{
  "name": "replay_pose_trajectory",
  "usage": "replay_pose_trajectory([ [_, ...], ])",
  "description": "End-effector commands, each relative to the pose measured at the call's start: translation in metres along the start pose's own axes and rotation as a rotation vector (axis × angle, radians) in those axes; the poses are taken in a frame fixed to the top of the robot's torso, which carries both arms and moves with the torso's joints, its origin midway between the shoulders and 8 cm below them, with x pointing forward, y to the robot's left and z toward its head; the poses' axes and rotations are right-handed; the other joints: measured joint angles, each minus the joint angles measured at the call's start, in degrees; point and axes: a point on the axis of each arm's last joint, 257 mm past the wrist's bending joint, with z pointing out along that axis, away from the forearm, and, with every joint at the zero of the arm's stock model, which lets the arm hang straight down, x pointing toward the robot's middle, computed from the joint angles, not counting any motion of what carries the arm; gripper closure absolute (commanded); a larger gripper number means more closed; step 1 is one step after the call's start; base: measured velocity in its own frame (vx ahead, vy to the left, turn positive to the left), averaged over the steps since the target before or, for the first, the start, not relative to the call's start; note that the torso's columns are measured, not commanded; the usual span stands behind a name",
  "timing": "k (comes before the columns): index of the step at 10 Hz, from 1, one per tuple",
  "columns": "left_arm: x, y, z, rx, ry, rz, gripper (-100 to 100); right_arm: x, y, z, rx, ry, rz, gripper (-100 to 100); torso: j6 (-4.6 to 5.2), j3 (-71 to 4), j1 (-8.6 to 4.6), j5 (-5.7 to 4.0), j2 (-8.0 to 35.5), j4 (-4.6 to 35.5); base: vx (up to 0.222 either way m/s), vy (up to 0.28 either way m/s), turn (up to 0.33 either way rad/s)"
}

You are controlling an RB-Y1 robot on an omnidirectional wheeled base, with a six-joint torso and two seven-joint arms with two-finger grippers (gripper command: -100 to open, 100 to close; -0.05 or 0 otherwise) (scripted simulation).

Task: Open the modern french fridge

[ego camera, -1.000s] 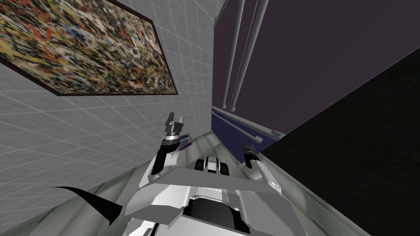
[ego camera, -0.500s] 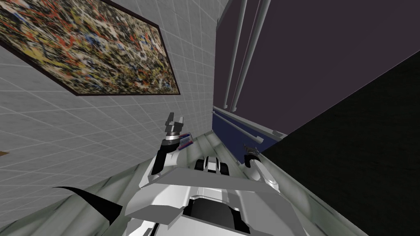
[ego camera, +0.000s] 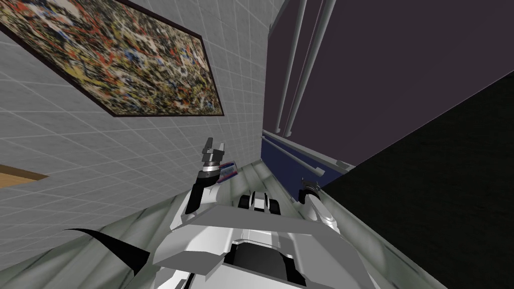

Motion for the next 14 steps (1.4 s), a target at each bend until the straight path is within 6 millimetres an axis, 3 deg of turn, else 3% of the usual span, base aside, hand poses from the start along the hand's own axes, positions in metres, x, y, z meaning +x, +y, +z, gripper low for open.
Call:
replay_pose_trajectory([
  [1, 0.0, 0.0, 0.0, 0.0, 0.0, 0.0, 0, 0.005, -0.013, 0.006, 0.061, 0.004, -0.065, -100, -0.03, 0.0, 0.01, 0.0, 0.0, 0.0, -0.028, 0.002, 0.045],
  [7, 0.0, 0.0, 0.0, 0.0, 0.0, 0.0, 0, 0.004, -0.042, 0.016, 0.197, -0.007, -0.216, -100, -0.02, 0.0, 0.0, 0.0, 0.01, 0.0, -0.027, 0.001, 0.059],
  [14, 0.0, 0.0, 0.0, 0.0, 0.0, 0.0, 0, -0.021, -0.085, 0.024, 0.394, -0.069, -0.413, -100, 0.01, -0.01, -0.02, 0.0, -0.01, 0.0, -0.03, 0.006, 0.064],
])
